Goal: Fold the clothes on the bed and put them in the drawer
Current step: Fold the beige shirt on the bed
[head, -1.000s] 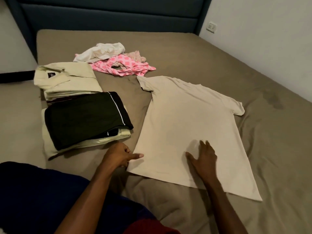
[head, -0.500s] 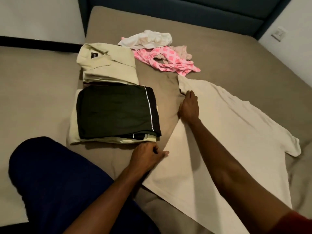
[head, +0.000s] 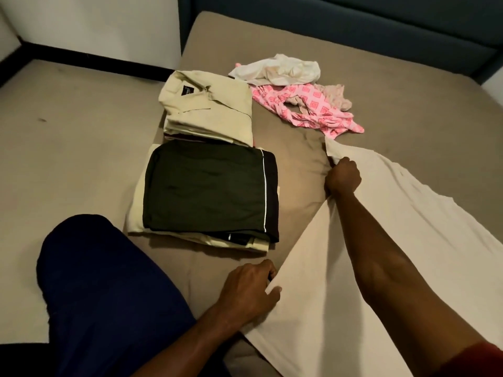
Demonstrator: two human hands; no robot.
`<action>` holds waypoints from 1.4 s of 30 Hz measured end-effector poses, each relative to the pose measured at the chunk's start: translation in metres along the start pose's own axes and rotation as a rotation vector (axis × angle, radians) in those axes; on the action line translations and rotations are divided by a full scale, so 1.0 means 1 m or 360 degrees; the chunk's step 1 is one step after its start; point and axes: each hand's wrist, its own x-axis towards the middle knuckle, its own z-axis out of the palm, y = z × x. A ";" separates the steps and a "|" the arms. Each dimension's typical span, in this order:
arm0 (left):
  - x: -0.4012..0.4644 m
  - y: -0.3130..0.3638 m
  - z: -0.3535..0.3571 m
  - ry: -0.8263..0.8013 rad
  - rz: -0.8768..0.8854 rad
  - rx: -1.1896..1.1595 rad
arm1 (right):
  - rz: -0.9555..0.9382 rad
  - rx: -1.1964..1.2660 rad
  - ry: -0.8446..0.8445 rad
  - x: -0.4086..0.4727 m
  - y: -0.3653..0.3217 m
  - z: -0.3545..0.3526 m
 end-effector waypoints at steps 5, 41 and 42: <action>-0.005 0.019 -0.004 0.0067 0.0022 -0.0309 | 0.0444 0.1017 0.0055 0.018 0.012 -0.030; -0.059 0.152 0.099 0.0044 0.0206 0.0312 | 0.0784 0.0396 0.0179 -0.036 0.276 -0.101; -0.055 0.142 0.092 0.0192 0.0192 0.0368 | 0.0683 0.0229 0.0247 -0.044 0.270 -0.100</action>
